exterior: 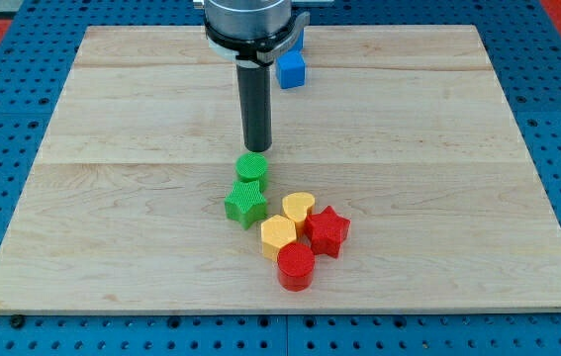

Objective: Place the red star right to the yellow heart

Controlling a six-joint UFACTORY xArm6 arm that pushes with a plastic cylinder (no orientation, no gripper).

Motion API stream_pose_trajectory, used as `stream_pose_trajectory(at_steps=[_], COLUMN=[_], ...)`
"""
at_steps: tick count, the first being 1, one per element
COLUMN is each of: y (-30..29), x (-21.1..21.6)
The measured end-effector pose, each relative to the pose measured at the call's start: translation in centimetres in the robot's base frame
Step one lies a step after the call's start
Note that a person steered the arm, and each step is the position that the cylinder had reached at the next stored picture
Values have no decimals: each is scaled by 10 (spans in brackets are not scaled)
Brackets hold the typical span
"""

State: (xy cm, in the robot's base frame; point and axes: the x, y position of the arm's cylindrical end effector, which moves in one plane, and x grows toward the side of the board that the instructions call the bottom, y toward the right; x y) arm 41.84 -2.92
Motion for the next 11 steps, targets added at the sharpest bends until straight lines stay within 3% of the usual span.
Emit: stream_pose_trajectory(at_steps=[3,4,6,7,8,9,11], y=[30,65,157,134,62,30,74], x=[11,18,113,167,192,177,114])
